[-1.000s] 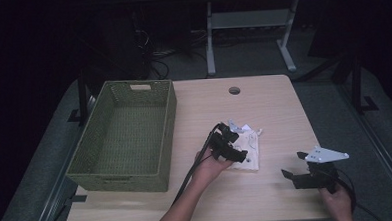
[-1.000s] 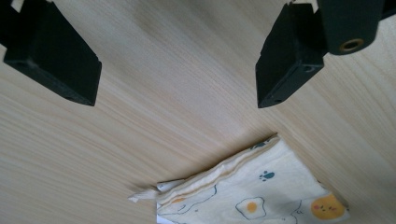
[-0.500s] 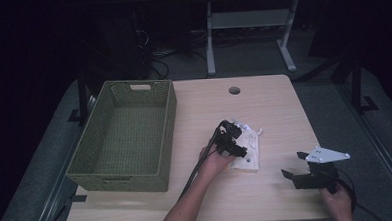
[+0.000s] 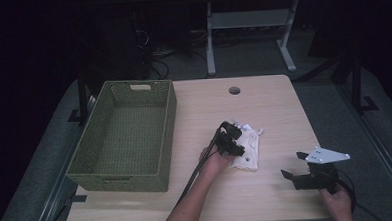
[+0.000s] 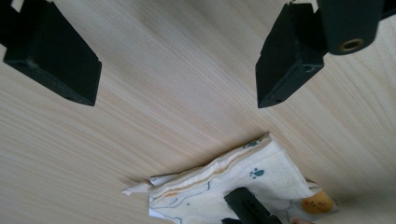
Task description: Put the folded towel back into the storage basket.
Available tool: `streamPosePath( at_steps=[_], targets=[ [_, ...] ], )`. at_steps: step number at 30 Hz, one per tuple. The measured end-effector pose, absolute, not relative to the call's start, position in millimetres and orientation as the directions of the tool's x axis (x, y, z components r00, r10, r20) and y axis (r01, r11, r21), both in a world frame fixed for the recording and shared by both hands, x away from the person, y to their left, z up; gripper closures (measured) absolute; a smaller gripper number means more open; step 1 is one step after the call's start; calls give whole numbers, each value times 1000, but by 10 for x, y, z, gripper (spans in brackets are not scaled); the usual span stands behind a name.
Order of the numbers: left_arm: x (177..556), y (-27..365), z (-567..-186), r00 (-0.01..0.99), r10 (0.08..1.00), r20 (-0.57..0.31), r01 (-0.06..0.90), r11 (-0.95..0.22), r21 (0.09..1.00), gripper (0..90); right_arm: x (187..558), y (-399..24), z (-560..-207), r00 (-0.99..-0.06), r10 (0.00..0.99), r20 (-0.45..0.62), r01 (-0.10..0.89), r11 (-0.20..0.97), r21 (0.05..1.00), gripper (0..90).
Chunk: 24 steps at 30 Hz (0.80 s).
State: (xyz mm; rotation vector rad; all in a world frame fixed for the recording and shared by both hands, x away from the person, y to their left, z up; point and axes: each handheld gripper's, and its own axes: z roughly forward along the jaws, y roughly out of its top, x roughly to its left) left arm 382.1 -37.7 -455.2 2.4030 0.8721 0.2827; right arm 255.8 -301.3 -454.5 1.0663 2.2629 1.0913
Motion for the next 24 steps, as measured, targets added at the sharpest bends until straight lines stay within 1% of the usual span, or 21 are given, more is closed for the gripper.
streamPosePath(
  at_steps=[3, 6, 8, 9, 10, 11, 14, 15, 16, 17, 18, 20, 21, 24],
  targets=[
    [3823, -369, -4545, 766, 642, 6, 523, -629, 576, 623, 2552, -2994, -4544, -626, 779, -33, 462, 404, 789, 138],
    [3830, -362, -4545, 764, 646, 7, 524, -625, 578, 692, 2548, -2983, -4543, -628, 777, -37, 460, 410, 788, 138],
    [3833, -350, -4550, 760, 650, 7, 525, -620, 584, 710, 2546, -2975, -4544, -631, 775, -39, 458, 413, 787, 137],
    [3831, -347, -4552, 760, 650, 9, 523, -619, 586, 732, 2548, -2975, -4543, -633, 773, -41, 458, 417, 785, 137],
    [3832, -346, -4551, 761, 649, 11, 521, -621, 586, 779, 2555, -2980, -4547, -627, 778, -36, 464, 410, 785, 137],
    [3839, -342, -4549, 756, 655, 7, 528, -615, 585, 798, 2556, -2984, -4546, -628, 778, -37, 462, 411, 786, 138],
    [3855, -327, -4550, 751, 660, -14, 540, -603, 587, 820, 2549, -2983, -4542, -628, 777, -38, 459, 410, 788, 137],
    [3879, -297, -4549, 743, 667, -56, 565, -581, 586, 824, 2545, -2979, -4541, -631, 775, -41, 457, 414, 788, 137],
    [3879, -297, -4549, 743, 667, -56, 565, -581, 586, 826, 2545, -2979, -4541, -631, 775, -41, 457, 414, 788, 137],
    [3903, -253, -4549, 735, 669, -109, 592, -555, 584, 829, 2540, -2977, -4541, -633, 773, -39, 457, 414, 787, 137],
    [3903, -253, -4549, 735, 669, -109, 592, -555, 584, 831, 2540, -2977, -4541, -633, 773, -39, 457, 414, 787, 137],
    [3924, -204, -4546, 730, 665, -159, 614, -536, 579, 832, 2544, -2981, -4541, -632, 774, -39, 457, 413, 788, 138],
    [3934, -156, -4535, 724, 661, -199, 631, -517, 578, 833, 2545, -2987, -4541, -632, 774, -39, 458, 414, 787, 137],
    [3927, -121, -4518, 720, 656, -225, 638, -500, 585, 834, 2545, -2996, -4541, -630, 776, -39, 458, 412, 788, 137]
  ],
)
